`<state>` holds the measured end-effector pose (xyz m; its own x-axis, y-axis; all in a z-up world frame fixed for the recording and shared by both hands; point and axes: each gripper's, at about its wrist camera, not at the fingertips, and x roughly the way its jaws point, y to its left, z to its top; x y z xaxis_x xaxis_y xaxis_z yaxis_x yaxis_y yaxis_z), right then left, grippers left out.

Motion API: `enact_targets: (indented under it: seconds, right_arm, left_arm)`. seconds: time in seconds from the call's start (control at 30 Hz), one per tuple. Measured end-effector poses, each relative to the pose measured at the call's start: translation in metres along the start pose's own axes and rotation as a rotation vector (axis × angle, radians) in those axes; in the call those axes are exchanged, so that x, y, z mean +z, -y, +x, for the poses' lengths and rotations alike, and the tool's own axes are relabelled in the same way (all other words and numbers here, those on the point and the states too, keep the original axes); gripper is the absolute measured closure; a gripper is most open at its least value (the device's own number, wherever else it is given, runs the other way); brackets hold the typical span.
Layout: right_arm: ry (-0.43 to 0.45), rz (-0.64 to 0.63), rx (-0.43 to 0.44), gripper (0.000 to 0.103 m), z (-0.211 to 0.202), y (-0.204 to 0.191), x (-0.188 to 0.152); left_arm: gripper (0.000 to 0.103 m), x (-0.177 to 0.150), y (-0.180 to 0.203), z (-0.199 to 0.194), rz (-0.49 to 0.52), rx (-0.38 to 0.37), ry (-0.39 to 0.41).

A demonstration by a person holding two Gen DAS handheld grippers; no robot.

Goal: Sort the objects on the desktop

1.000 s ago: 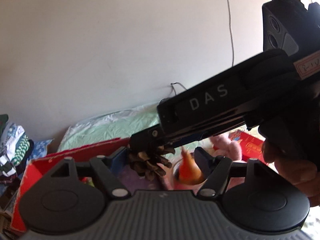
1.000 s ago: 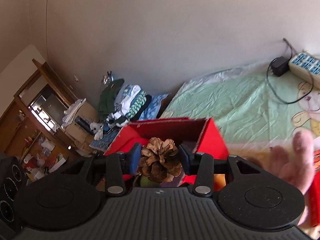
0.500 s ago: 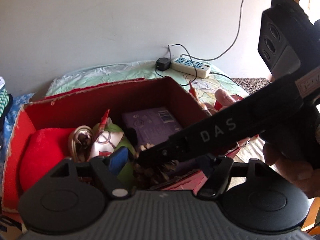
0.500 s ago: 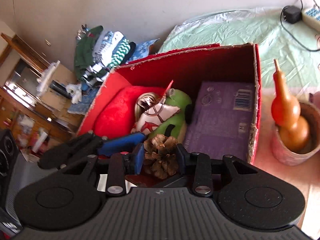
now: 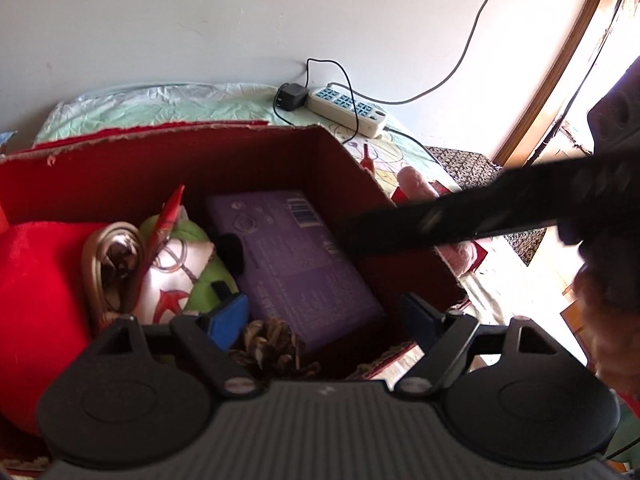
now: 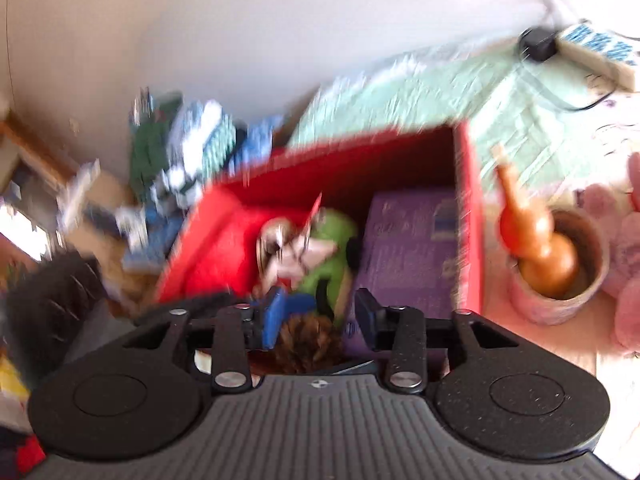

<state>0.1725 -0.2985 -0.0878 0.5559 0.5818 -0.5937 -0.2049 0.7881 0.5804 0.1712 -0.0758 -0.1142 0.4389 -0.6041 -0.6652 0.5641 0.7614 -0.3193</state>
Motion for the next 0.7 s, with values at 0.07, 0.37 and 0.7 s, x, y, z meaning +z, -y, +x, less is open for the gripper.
enact_targets:
  seconds: [0.07, 0.37, 0.7]
  right_arm:
    - [0.095, 0.074, 0.038, 0.057, -0.028, 0.016, 0.001]
    - [0.297, 0.15, -0.189, 0.058, -0.113, 0.072, -0.003]
    - [0.209, 0.076, -0.191, 0.059, -0.118, 0.098, 0.009]
  left_arm:
    - [0.021, 0.002, 0.005, -0.006, 0.021, 0.005, 0.006]
    - [0.008, 0.021, 0.064, -0.047, 0.131, 0.003, 0.149]
    - [0.009, 0.042, 0.152, 0.008, 0.296, 0.067, 0.188]
